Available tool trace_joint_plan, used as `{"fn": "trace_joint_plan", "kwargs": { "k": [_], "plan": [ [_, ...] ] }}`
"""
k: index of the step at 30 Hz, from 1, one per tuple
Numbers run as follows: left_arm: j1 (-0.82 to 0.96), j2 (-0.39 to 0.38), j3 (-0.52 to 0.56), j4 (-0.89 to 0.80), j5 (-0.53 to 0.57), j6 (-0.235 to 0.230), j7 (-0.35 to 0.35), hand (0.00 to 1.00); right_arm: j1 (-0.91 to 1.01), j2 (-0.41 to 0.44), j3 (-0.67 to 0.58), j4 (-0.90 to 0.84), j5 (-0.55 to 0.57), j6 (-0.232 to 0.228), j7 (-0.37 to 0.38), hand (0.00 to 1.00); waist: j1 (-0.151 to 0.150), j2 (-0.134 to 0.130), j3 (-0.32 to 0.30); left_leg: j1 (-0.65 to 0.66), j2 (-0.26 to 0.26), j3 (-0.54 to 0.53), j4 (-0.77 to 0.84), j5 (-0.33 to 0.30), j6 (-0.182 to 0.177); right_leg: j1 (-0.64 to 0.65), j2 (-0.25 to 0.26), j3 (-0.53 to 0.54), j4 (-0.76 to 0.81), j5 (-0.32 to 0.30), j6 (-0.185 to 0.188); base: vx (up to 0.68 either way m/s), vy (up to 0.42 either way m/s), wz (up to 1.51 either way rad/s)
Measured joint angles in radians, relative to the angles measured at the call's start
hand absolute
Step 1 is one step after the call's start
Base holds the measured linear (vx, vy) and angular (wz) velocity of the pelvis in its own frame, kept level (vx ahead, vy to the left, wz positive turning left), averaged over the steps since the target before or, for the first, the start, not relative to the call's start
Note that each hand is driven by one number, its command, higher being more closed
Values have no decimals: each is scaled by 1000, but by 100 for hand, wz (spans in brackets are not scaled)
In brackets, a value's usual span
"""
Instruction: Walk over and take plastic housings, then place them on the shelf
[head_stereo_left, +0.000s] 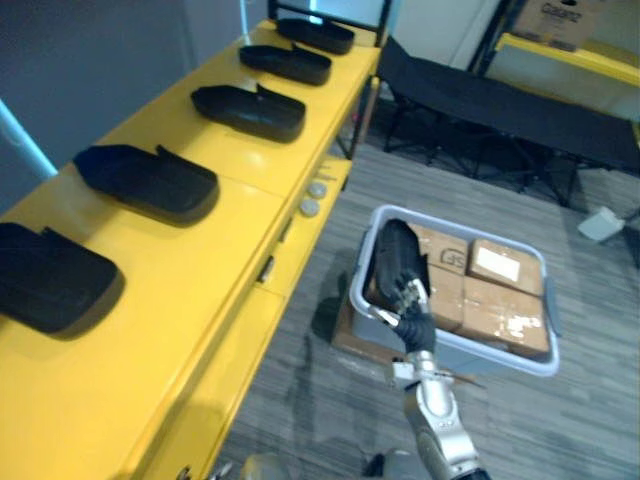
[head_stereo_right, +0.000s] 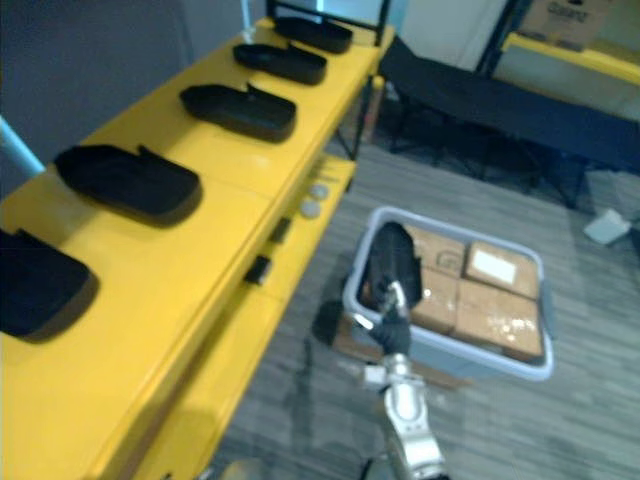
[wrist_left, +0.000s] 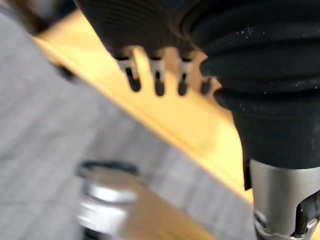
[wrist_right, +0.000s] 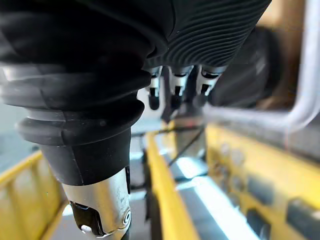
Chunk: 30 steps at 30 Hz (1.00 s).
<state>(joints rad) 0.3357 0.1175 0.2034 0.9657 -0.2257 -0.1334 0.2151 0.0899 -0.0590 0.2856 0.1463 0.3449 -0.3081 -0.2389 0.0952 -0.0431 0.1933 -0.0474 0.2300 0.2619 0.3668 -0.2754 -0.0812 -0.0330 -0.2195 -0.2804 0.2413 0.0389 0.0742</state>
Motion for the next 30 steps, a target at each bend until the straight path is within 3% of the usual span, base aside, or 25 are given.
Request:
{"fn": "trace_joint_plan", "kwargs": {
  "k": [2,3,4,5,8,12,16,18,19,22,26,30],
  "plan": [
    [-24,-13,15,-1,-14,-1,0,0,5,-7,-47,2,17,13,-1,0,-3,1,9,-38,19,9,7,17,-30,13,18,-44,-100,-19,52,-102,-272,-33],
    [-43,-50,13,-1,-28,-4,-1,0,5,-17,-118,5,33,22,-3,0,-13,25,37,-35,24,9,-14,38,-58,39,35,-66,-166,-27,66,-99,-228,-14],
    [-47,-68,11,-1,-40,-10,-2,0,4,-23,-148,12,40,25,-1,0,-21,32,42,-34,23,11,-29,51,-64,41,38,-71,-180,-31,72,-152,-298,-5],
    [-50,-92,11,0,-40,-22,-2,0,-1,-36,-197,35,47,28,-3,0,-36,52,59,-21,21,8,-67,79,-74,44,48,-75,-188,-31,72,-111,-137,6],
    [-35,-96,-31,-2,-39,-43,1,0,14,-89,-287,103,48,23,-18,0,-54,72,55,10,13,-7,-158,147,-86,44,57,-87,-189,-29,69,-129,-103,15],
    [-34,-83,-50,-7,-33,-42,1,0,-10,-105,-328,168,31,28,-70,0,-51,69,57,10,-12,-36,-187,166,-83,38,41,-100,-186,-16,64,-120,31,9],
    [-49,-55,-87,-31,-34,-39,-1,0,-86,-107,-357,272,13,55,-117,0,-26,54,68,-36,-63,-69,-152,163,-60,33,-5,-126,-187,3,84,-113,109,27],
    [-56,-50,-103,-56,-38,-39,-5,0,-142,-113,-381,308,13,65,-132,0,-16,59,86,-64,-81,-92,-125,158,-49,35,-20,-138,-198,23,90,-112,127,30],
    [-67,-49,-106,-80,-41,-38,-10,0,-220,-126,-403,349,13,69,-139,0,3,61,110,-87,-90,-97,-109,157,-39,32,-30,-140,-214,41,93,-118,109,23],
    [-101,-49,-106,-95,-53,-37,-25,0,-434,-208,-439,468,38,68,-154,0,11,75,166,-153,-117,-139,-69,163,-19,24,-41,-178,-240,79,95,-141,87,39],
    [-104,-48,-105,-124,-91,-28,-30,0,-692,-353,-463,619,79,65,-148,0,48,84,234,-211,-124,-178,-32,169,-10,11,-41,-211,-240,92,92,-95,40,24],
    [-103,-48,-106,-118,-114,-16,-42,0,-868,-480,-456,773,117,88,-127,0,80,88,263,-272,-136,-224,2,170,-8,-9,-43,-245,-228,92,91,-57,37,28]
  ]
}}
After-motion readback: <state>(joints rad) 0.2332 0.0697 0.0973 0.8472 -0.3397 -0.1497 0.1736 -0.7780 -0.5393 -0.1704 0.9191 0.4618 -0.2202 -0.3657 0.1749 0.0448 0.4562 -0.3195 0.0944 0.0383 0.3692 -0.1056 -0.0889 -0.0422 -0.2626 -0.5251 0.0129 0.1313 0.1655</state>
